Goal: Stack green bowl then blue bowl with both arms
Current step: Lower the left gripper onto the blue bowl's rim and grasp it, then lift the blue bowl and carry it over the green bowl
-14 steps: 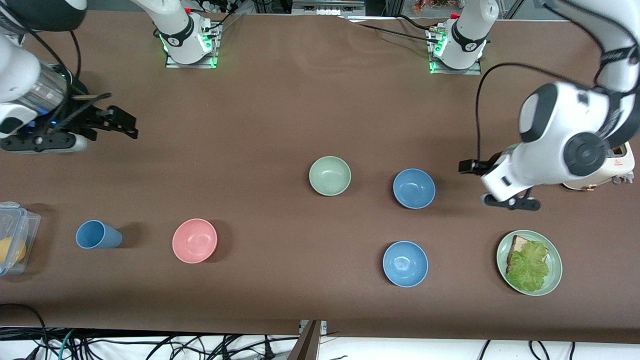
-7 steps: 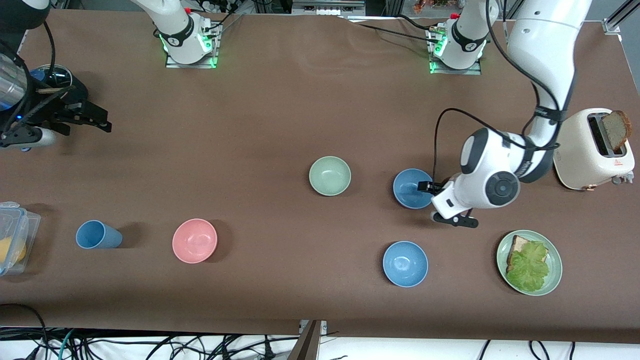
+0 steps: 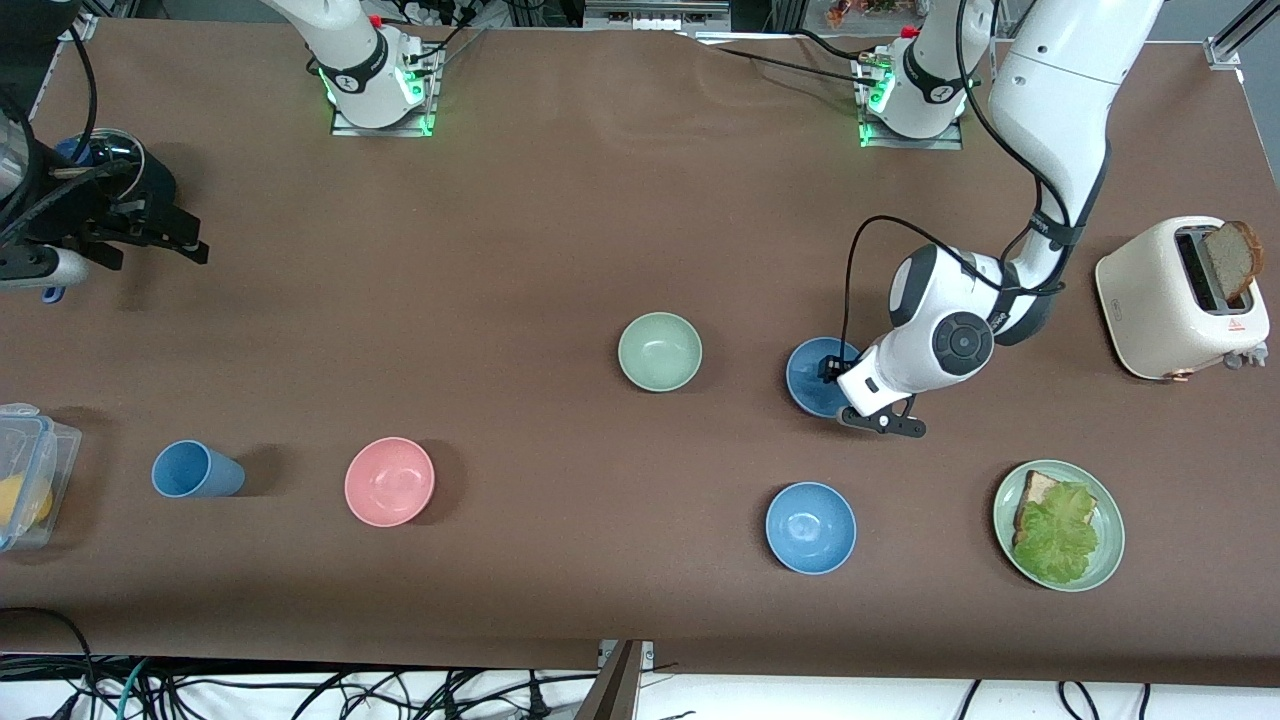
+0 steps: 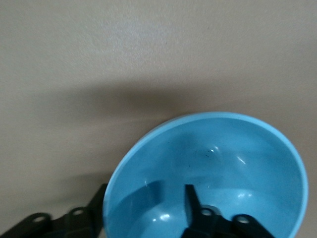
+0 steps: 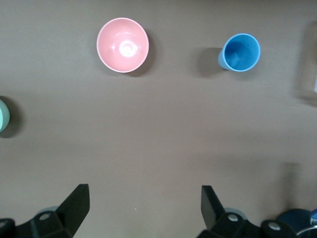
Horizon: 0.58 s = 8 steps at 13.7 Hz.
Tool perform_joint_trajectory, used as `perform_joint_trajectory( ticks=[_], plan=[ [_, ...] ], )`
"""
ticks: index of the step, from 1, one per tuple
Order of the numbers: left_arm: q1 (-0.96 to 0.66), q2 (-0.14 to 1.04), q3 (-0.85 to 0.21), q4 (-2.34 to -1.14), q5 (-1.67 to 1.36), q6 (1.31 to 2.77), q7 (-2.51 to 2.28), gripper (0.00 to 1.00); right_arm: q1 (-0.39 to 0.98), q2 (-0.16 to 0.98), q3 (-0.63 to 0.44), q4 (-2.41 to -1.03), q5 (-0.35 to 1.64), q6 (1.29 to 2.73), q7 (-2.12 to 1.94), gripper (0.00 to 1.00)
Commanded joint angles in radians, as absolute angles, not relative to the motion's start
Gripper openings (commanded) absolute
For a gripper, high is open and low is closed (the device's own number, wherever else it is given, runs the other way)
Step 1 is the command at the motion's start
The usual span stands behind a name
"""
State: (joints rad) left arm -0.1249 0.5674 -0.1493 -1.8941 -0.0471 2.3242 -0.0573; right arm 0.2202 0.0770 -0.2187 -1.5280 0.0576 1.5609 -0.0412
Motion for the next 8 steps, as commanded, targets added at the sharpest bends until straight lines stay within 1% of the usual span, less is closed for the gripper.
perform_joint_trajectory(
  ticks=[1,3,4,6,8],
  plan=[
    [-0.121,0.517,-0.149,-1.917,-0.011,2.307,-0.049,0.0,0.213,0.081,-0.222,-1.517,0.054,1.54,-0.04,0.99],
    [-0.118,0.506,-0.147,-1.911,-0.011,2.28,-0.049,0.0,0.222,0.074,-0.218,-1.516,0.052,1.539,-0.038,0.99],
    [-0.117,0.502,-0.146,-1.911,-0.011,2.27,-0.049,0.0,0.209,0.074,-0.183,-1.516,0.049,1.54,-0.037,0.99],
    [-0.114,0.483,-0.146,-1.907,-0.011,2.241,-0.049,0.0,0.12,0.069,-0.073,-1.516,0.048,1.539,-0.037,0.99],
    [-0.112,0.445,-0.146,-1.873,-0.011,2.163,-0.052,0.0,0.109,0.063,-0.051,-1.517,0.046,1.539,-0.037,0.99]
  ],
)
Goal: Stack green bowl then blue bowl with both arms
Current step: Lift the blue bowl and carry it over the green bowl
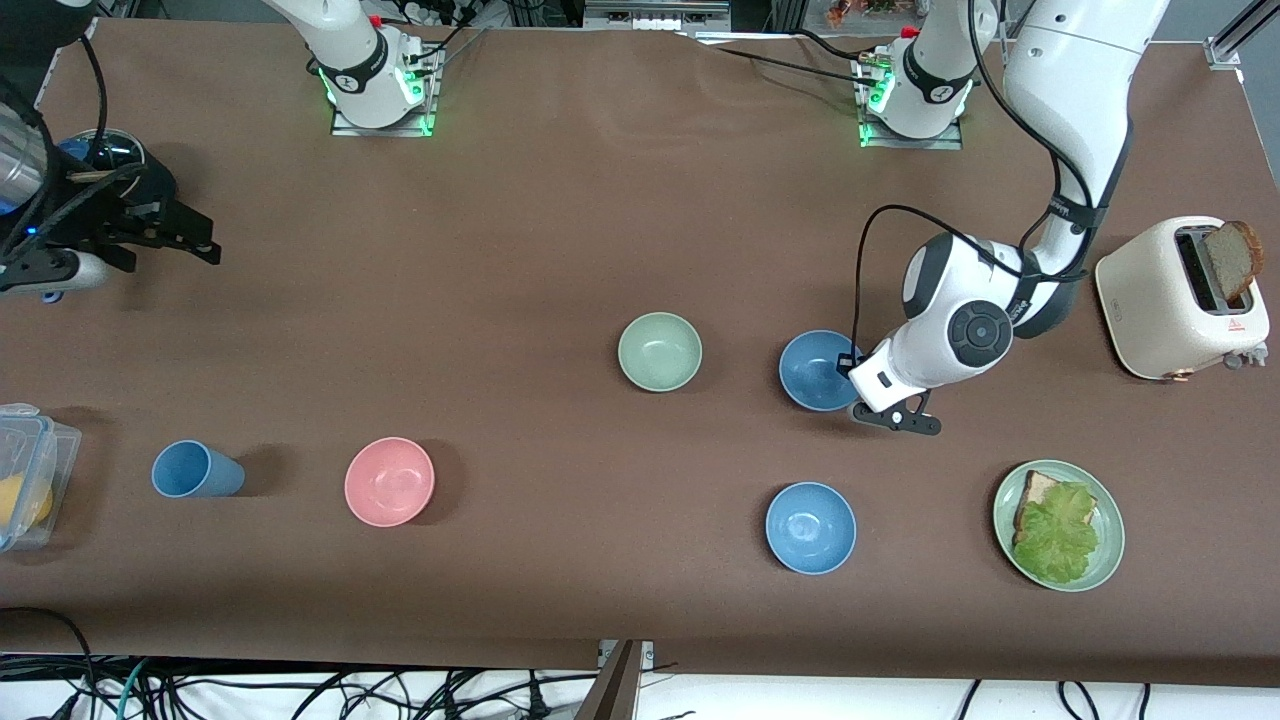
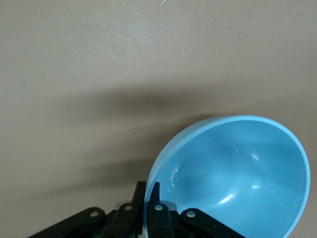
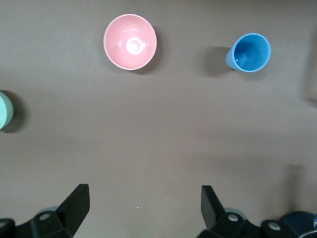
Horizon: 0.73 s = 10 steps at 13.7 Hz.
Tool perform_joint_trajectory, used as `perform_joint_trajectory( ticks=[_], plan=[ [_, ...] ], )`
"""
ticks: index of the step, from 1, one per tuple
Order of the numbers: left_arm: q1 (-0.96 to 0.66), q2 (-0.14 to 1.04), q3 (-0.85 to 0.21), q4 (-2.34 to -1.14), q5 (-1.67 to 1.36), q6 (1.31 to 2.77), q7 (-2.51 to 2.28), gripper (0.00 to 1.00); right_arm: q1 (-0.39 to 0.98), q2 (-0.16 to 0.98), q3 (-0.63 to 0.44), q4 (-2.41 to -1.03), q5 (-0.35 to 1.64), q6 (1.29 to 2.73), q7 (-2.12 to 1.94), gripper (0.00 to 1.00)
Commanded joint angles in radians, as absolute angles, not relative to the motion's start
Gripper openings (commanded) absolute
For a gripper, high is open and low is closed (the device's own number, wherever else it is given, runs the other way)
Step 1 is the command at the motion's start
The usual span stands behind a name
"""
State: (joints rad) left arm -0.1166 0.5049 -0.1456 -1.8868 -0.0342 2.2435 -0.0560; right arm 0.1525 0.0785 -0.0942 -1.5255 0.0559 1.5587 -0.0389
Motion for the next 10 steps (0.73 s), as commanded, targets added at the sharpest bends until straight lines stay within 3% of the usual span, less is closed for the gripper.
perform_joint_trajectory(
  ticks=[1,4,10],
  plan=[
    [-0.112,0.43,-0.15,-1.841,-0.012,2.107,-0.054,0.0,0.106,0.061,-0.049,-1.522,0.046,1.539,-0.037,0.99],
    [-0.139,0.423,-0.198,-1.744,-0.029,1.991,-0.074,0.0,0.092,0.038,-0.048,-1.564,0.046,1.539,-0.035,0.99],
    [-0.331,0.556,-0.229,-1.562,-0.028,1.994,-0.437,0.0,0.077,0.038,-0.049,-1.566,0.045,1.539,-0.038,0.99]
  ],
)
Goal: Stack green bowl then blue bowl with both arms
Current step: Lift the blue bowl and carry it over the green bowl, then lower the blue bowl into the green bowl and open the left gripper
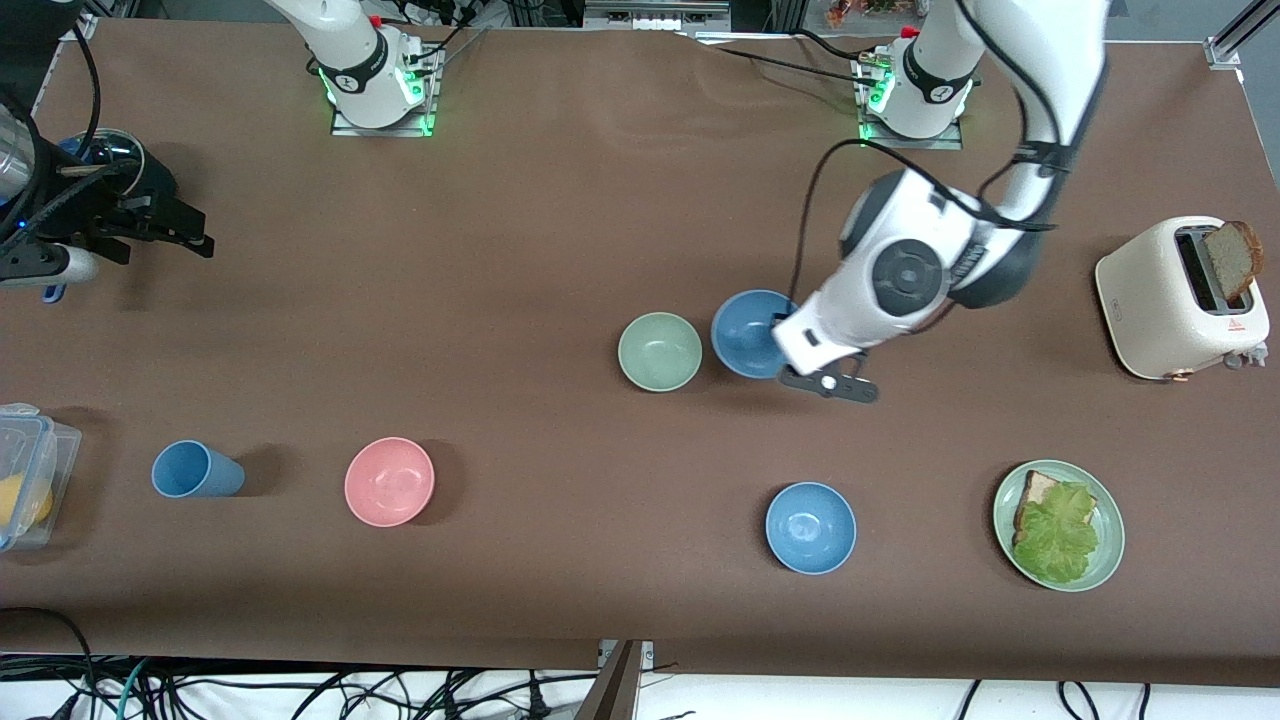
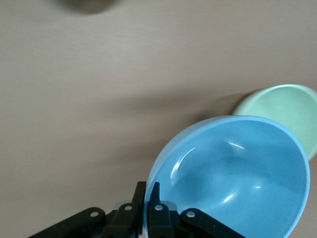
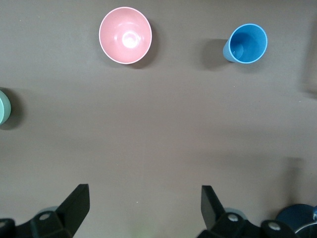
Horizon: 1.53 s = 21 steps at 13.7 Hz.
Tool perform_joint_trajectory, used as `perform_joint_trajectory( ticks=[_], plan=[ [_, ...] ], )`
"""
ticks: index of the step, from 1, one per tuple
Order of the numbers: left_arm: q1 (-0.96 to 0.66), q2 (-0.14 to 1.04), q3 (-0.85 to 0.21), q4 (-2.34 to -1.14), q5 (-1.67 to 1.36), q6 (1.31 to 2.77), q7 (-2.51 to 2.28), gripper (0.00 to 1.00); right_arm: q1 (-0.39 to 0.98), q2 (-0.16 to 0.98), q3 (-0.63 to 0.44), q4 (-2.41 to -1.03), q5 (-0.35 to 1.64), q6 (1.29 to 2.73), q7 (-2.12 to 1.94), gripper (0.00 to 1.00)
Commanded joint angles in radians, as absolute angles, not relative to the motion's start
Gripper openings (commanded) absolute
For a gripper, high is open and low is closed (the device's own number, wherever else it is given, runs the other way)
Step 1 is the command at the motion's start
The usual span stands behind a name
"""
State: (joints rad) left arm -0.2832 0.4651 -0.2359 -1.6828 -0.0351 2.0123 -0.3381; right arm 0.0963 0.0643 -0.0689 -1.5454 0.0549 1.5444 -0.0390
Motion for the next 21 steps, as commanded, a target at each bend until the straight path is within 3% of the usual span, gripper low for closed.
perform_joint_trajectory(
  ticks=[1,5,11,12,13,14,17,21],
  plan=[
    [-0.369,0.601,-0.227,-1.51,-0.028,1.996,-0.499,0.0,0.077,0.038,-0.049,-1.566,0.044,1.539,-0.038,0.99],
    [-0.434,0.698,-0.227,-1.453,-0.018,2.044,-0.572,0.0,0.075,0.046,-0.069,-1.565,0.046,1.54,-0.038,0.99],
    [-0.44,0.726,-0.226,-1.457,-0.015,2.077,-0.577,0.0,0.075,0.054,-0.089,-1.562,0.048,1.54,-0.038,0.99],
    [-0.44,0.726,-0.224,-1.456,-0.015,2.077,-0.577,0.15,0.075,0.054,-0.089,-1.562,0.048,1.539,-0.038,0.99],
    [-0.437,0.724,-0.221,-1.457,-0.012,2.075,-0.569,0.89,0.075,0.054,-0.089,-1.562,0.048,1.539,-0.038,0.99],
    [-0.439,0.719,-0.221,-1.457,-0.012,2.072,-0.571,1.0,0.075,0.054,-0.089,-1.562,0.048,1.539,-0.038,0.99],
    [-0.427,0.671,-0.218,-1.456,-0.012,2.014,-0.572,1.0,0.075,0.054,-0.089,-1.562,0.048,1.539,-0.04,0.99],
    [-0.327,0.499,-0.192,-1.454,-0.012,1.824,-0.569,1.0,0.075,0.054,-0.089,-1.562,0.048,1.539,-0.04,0.99]
  ],
)
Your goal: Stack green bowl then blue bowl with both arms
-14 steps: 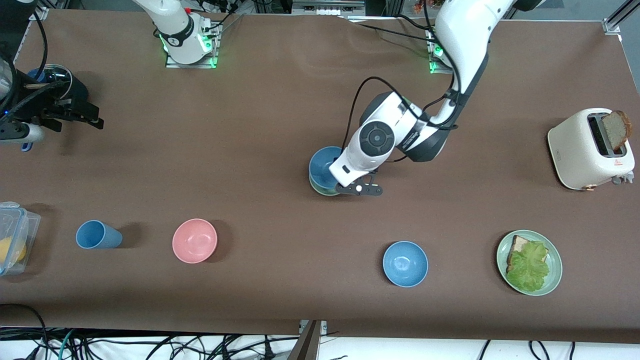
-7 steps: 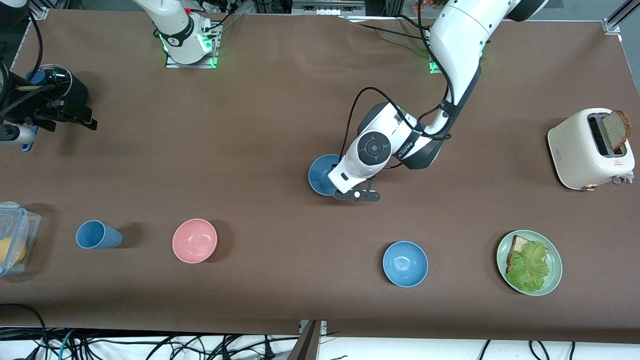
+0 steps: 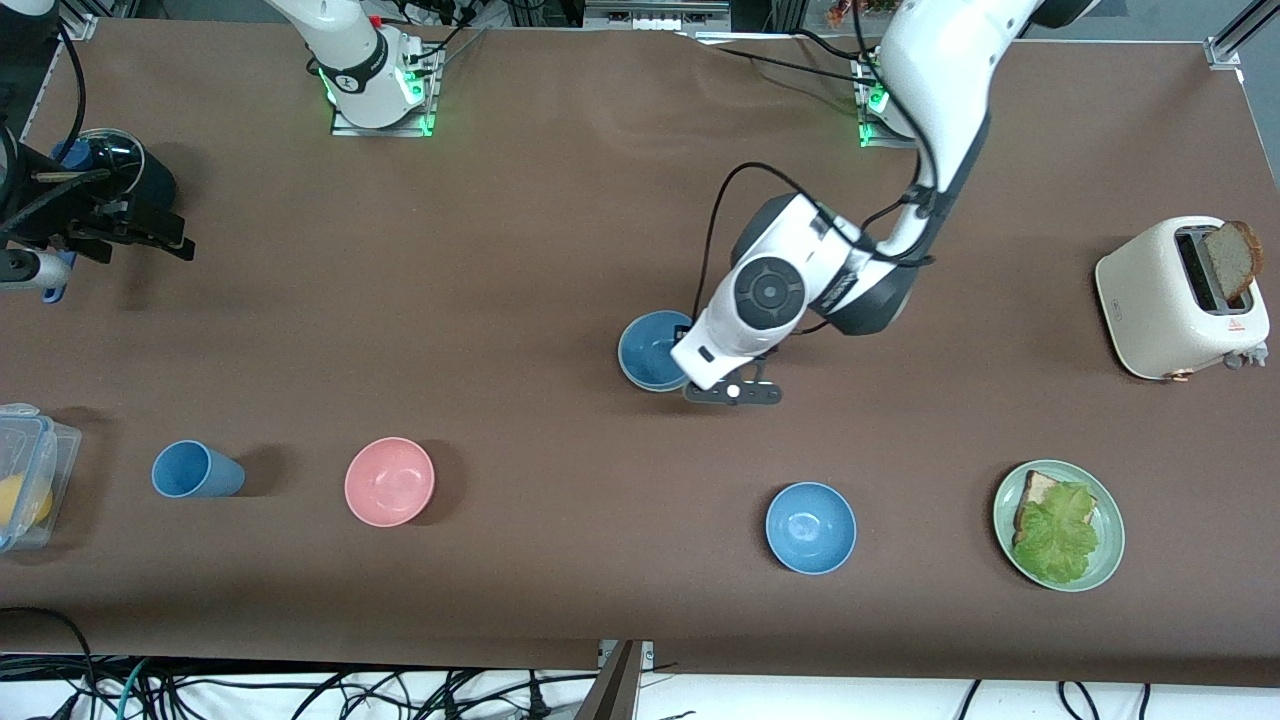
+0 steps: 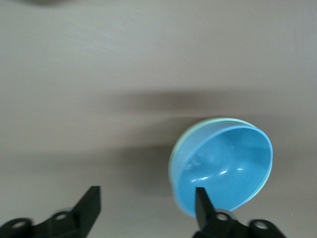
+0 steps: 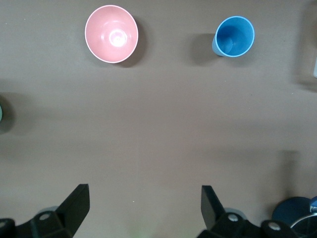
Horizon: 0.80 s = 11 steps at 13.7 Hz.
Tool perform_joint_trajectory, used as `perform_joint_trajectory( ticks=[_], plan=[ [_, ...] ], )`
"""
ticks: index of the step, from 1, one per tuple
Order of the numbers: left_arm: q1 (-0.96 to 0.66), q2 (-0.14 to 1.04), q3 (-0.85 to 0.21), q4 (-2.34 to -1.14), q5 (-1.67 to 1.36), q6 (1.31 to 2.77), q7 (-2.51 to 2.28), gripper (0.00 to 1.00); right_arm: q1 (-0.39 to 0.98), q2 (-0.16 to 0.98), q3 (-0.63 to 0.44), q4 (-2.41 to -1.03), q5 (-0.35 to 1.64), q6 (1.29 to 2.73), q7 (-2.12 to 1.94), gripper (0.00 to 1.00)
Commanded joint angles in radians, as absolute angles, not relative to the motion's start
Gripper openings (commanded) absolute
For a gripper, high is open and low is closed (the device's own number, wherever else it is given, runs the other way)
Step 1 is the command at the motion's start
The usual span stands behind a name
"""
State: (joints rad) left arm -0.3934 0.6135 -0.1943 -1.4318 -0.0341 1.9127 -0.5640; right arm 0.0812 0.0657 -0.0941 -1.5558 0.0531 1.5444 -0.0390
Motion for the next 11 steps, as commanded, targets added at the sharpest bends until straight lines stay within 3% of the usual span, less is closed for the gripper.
perform_joint_trajectory(
  ticks=[1,7,11],
  plan=[
    [-0.287,0.459,-0.192,-1.454,-0.011,1.787,-0.566,1.0,0.075,0.054,-0.089,-1.562,0.048,1.539,-0.038,0.99],
    [-0.085,0.261,-0.183,-1.469,-0.012,1.588,-0.232,1.0,0.075,0.054,-0.089,-1.562,0.048,1.539,-0.038,0.99],
    [-0.039,0.259,-0.17,-1.394,-0.011,1.447,-0.167,1.0,0.075,0.054,-0.089,-1.562,0.048,1.539,-0.038,0.99]
  ],
)
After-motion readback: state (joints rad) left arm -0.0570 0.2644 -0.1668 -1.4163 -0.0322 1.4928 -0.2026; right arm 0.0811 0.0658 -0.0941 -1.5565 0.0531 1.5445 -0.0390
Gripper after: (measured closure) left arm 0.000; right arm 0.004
